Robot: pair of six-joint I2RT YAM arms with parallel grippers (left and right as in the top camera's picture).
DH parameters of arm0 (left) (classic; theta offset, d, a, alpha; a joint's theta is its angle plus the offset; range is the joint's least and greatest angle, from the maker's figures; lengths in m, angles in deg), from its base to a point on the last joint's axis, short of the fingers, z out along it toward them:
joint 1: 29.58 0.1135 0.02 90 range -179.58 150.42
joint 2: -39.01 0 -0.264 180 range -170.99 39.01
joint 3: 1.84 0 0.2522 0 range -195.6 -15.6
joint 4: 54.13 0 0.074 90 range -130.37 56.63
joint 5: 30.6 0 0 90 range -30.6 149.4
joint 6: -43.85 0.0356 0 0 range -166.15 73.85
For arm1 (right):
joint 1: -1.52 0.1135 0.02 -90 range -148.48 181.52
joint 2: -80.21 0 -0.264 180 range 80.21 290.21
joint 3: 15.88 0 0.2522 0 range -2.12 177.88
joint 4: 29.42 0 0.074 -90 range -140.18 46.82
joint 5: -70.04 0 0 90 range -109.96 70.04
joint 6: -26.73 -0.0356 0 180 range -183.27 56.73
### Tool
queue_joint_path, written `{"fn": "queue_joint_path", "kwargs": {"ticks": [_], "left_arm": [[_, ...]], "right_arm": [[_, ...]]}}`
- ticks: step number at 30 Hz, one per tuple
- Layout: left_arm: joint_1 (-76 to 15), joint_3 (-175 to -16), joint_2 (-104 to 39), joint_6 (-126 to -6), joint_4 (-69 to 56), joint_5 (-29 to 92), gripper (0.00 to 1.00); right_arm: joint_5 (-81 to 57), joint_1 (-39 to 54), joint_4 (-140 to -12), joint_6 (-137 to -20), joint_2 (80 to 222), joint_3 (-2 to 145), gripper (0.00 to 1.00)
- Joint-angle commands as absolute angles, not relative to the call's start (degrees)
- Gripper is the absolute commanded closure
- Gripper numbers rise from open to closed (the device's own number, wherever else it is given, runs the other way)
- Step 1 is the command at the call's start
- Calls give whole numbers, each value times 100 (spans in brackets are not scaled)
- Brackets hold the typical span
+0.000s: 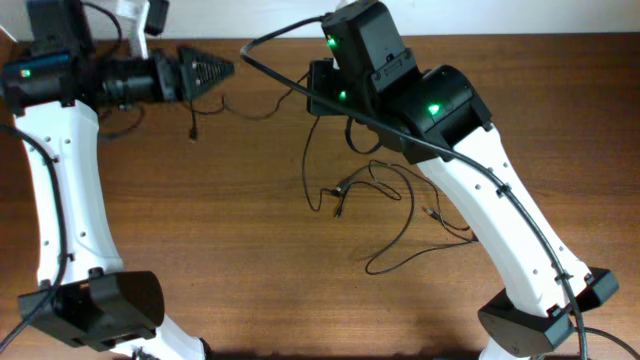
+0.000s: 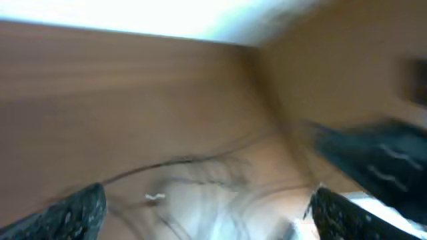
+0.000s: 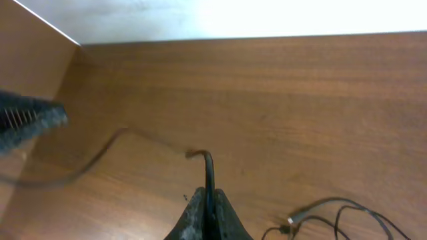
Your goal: Untangle cables
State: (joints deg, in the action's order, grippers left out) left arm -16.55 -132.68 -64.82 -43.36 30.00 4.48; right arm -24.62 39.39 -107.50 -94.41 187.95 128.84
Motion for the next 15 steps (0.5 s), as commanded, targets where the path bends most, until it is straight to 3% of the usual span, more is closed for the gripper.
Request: {"fn": "queue_joint_path", "kwargs": {"ticks": [1,3,11,15], "left_arm": [[-1690,-13287,-6493,-6906,3483,5383,1],[-1738,-13287,-6508,-6725,3918,6142,1],[-1847,-13285,-6530,-5335,5101,6070,1],[-2098,-13285,-6591,-5300,5005,6334,1]], "right_arm": [[-2283,3939,-10833,-9445,18666,12904,96],[-2257,3939,-10850,-9443,18666,12904,96],[-2200,3939,-10566,-9441,18666,12904,96],[-1216,3939,-9600,-9441,18526,12917,96]]}}
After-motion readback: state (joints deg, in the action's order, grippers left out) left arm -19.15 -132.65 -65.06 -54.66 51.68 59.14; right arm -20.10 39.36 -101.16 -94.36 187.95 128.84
